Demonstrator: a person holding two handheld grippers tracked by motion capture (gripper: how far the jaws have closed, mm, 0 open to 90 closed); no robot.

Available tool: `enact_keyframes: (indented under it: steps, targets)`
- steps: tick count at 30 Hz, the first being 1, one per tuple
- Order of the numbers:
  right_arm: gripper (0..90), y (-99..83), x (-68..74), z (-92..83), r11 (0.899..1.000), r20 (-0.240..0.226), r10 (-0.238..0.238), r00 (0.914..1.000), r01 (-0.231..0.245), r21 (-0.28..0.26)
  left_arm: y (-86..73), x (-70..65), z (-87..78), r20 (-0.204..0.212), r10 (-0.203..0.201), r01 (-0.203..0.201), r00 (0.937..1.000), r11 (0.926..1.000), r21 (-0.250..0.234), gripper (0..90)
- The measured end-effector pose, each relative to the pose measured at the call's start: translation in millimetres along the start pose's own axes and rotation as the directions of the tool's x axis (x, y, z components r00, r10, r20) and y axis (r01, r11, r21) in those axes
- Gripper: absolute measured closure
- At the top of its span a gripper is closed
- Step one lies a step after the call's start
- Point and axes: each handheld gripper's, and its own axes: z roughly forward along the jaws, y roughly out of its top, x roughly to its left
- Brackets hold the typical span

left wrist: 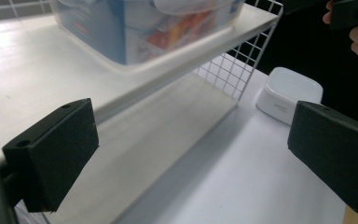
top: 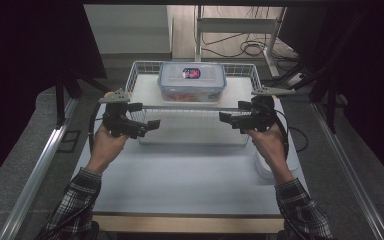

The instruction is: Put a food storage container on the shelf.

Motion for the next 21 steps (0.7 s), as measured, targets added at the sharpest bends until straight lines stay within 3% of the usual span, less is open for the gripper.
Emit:
enact_keyframes:
  steps: [6, 12, 21]
  targets:
    - [4.0, -16.6, 6.8, -4.9, 1.000, -0.011, -0.028, 0.9995, 0.028, 0.010, -14.8, -11.9, -1.1, 0.003, 0.019, -0.019, 0.9998, 0.9997, 0.014, 1.0]
    - [1.6, -39.9, 14.7, -8.8, 0.997, -0.023, -0.063, 0.9978, 0.063, 0.035, -40.9, -28.4, 0.5, -0.025, 0.056, -0.055, 0.9981, 0.9976, 0.042, 0.9]
    - [1.1, -71.4, 21.0, -13.1, 0.996, -0.027, -0.073, 0.9970, 0.074, 0.054, -66.5, -42.9, -1.1, -0.040, 0.059, -0.058, 0.9975, 0.9977, 0.034, 0.8]
